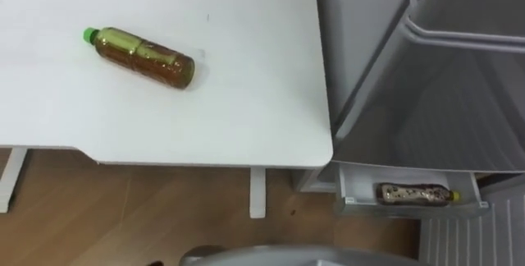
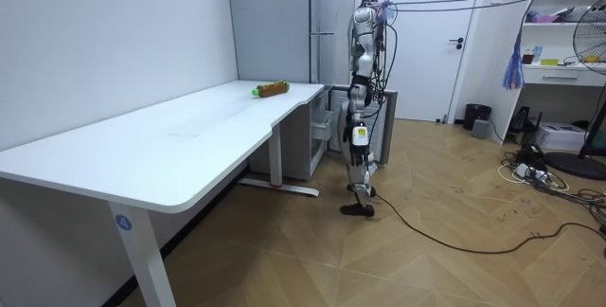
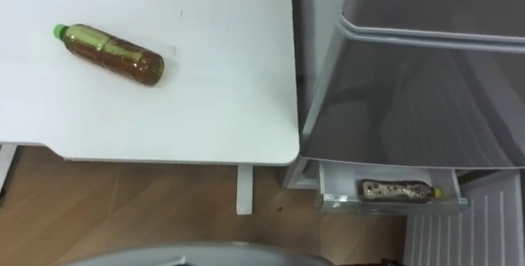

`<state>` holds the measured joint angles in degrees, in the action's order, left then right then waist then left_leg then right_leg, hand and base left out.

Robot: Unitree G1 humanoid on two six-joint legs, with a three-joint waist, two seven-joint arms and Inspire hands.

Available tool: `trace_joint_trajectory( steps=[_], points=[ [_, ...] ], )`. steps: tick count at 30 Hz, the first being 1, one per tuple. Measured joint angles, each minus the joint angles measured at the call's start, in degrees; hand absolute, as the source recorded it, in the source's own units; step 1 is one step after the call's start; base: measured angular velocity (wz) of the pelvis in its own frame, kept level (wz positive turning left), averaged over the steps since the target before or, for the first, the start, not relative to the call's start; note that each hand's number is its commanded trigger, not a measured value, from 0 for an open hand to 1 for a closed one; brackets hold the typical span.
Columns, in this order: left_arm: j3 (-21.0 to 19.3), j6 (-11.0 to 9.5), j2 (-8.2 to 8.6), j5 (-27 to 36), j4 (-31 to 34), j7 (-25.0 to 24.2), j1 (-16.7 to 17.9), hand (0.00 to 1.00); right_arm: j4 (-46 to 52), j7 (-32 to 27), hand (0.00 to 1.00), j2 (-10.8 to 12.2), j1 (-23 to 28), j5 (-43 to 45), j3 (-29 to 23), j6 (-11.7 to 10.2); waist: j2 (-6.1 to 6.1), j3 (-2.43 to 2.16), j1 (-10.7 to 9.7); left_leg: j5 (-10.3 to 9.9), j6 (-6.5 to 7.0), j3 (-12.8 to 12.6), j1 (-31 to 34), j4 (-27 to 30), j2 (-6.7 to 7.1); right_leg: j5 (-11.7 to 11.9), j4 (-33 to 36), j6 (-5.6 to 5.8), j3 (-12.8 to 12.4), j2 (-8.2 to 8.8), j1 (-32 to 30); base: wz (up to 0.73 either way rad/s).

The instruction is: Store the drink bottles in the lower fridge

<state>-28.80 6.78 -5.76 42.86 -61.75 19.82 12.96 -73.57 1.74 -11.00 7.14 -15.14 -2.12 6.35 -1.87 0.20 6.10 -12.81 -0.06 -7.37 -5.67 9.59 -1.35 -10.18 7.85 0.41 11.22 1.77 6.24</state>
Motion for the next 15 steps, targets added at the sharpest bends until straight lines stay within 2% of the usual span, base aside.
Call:
trace_joint_trajectory(
  steps=[2,5,7,10,12,13,15],
  points=[
    [-1.9,-0.7,0.05,3.0,1.4,1.8,-0.2,0.0,0.0,0.2,0.0,-0.1,0.2,0.5,-0.6,0.2,0.11,0.0,0.6,0.0,0.02,0.1,0.0,0.0,-0.02,0.0,0.1,0.0,0.0,-0.01,0.3,0.02],
    [-4.1,-2.2,-0.16,6.3,2.4,5.0,-1.2,0.0,1.6,0.3,0.0,-0.2,0.8,3.9,-2.6,0.7,0.74,-0.13,0.6,-0.1,0.04,0.6,0.0,0.2,0.0,0.0,0.2,0.0,0.3,0.01,0.6,0.05],
    [-4.2,-2.5,-0.16,6.5,5.0,7.6,-1.2,0.0,2.8,0.5,0.0,-0.5,1.3,5.2,-2.7,0.7,1.09,-0.12,0.6,-0.1,0.04,0.9,0.0,0.3,0.07,0.0,0.3,0.0,0.2,0.03,0.6,0.02],
    [-3.7,-3.9,-0.25,6.4,12.2,12.0,-1.4,0.0,3.2,0.9,0.0,-0.8,1.1,7.0,-2.5,0.7,1.33,-0.15,0.4,-0.1,0.04,1.8,0.4,0.9,0.16,0.0,0.3,-0.01,0.9,0.03,0.8,0.1],
    [-2.9,-4.6,-0.21,4.0,21.2,16.2,-1.7,0.0,3.4,0.9,0.0,-0.7,1.0,8.3,-2.9,0.7,1.31,-0.14,0.2,-0.1,0.07,2.8,1.3,1.3,0.34,0.0,0.2,-0.01,1.4,0.11,0.6,0.2],
    [-2.8,-4.8,-0.28,2.6,23.7,17.2,-1.7,0.0,3.5,0.9,0.0,-0.7,1.0,9.0,-3.2,0.7,1.33,-0.15,0.4,-0.1,0.07,2.8,1.2,1.3,0.34,0.0,0.2,-0.01,1.6,0.12,0.6,0.06],
    [-2.3,-7.2,-1.02,-5.1,30.9,20.7,-2.1,0.0,4.7,0.9,0.0,-0.7,1.0,11.5,-3.2,0.2,1.64,-0.33,0.5,-0.1,0.07,2.8,1.2,1.6,0.34,0.0,0.2,-0.01,1.6,0.1,0.5,0.0]
  ],
)
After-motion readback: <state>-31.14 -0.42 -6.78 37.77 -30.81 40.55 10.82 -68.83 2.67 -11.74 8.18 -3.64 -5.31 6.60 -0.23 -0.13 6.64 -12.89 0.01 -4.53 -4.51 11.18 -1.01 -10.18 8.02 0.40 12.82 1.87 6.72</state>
